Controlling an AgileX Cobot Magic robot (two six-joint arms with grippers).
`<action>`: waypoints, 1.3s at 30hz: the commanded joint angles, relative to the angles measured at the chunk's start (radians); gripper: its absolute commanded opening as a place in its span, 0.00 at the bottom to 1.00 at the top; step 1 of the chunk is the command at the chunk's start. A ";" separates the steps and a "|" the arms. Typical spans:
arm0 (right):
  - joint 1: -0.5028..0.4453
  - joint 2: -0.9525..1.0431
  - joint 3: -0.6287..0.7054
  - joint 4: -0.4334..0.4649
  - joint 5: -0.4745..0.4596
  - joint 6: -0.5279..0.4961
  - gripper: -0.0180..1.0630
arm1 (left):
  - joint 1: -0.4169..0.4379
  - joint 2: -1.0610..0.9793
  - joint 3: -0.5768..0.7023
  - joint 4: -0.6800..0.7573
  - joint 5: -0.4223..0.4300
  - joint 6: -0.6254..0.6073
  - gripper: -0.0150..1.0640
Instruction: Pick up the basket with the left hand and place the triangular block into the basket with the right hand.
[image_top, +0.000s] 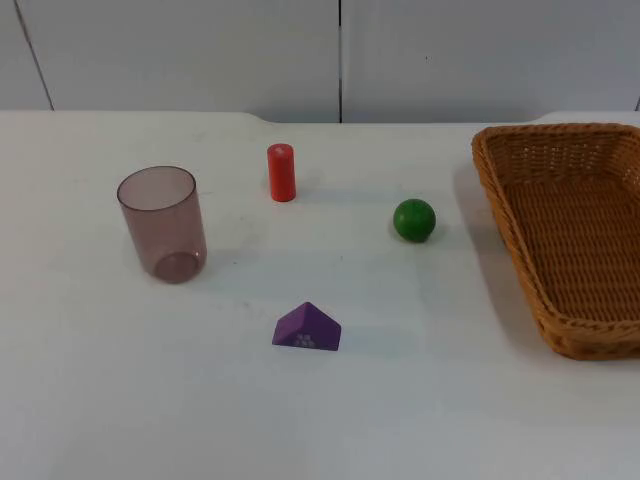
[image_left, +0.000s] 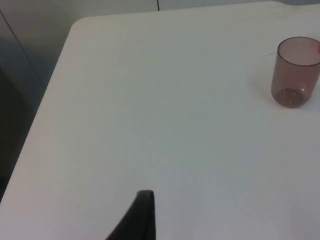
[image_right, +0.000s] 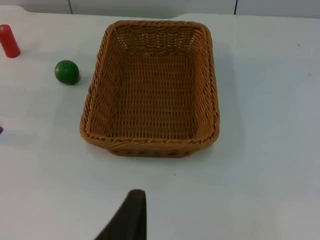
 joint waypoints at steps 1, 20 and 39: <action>-0.005 -0.002 0.002 -0.017 -0.010 -0.001 0.98 | 0.002 -0.003 0.003 0.009 -0.016 0.000 0.99; -0.005 -0.002 0.002 -0.022 -0.010 0.001 0.98 | 0.002 -0.003 0.003 0.002 -0.014 0.000 0.99; -0.005 0.085 -0.122 -0.046 -0.039 0.107 0.98 | 0.002 0.177 -0.117 0.053 -0.109 -0.064 0.99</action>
